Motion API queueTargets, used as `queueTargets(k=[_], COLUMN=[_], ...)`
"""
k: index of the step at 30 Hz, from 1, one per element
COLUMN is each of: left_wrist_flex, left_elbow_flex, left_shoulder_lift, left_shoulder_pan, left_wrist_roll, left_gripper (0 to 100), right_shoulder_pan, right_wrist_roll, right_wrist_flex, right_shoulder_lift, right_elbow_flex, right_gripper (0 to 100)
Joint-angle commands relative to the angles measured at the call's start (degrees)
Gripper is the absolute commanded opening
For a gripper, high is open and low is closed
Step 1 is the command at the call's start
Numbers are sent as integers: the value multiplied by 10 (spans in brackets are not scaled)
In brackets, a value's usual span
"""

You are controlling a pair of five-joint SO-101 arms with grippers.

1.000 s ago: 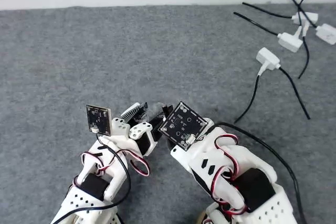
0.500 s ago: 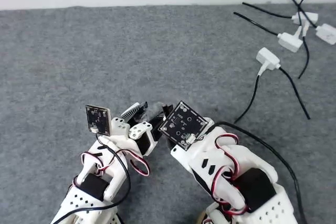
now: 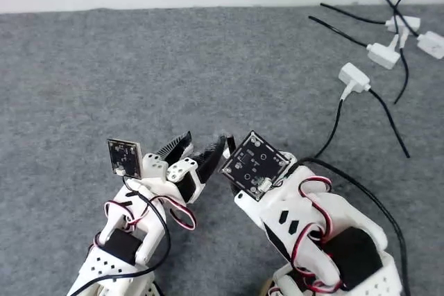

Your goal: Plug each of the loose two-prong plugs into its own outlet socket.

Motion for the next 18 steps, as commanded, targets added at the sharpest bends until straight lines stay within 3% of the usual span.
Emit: queueTargets(k=[1,10,14,18], left_wrist_flex=[-18,-2,91,84], left_elbow_flex=[-6,-57,-100,-102], left_shoulder_lift=[1,2,1,1], left_shoulder_pan=[-34,-323,-348,-353], left_wrist_roll=[3,2,-55,-84], left_gripper=[251,251,251,250], right_shoulder_pan=[10,8,6,-29], right_wrist_roll=[16,30,-33,-71], right_wrist_flex=[-3,-91,-149,-196], right_shoulder_lift=[36,245,315,365], right_elbow_flex=[-28,-32,-32,-33], right_gripper=[8,8,8,8])
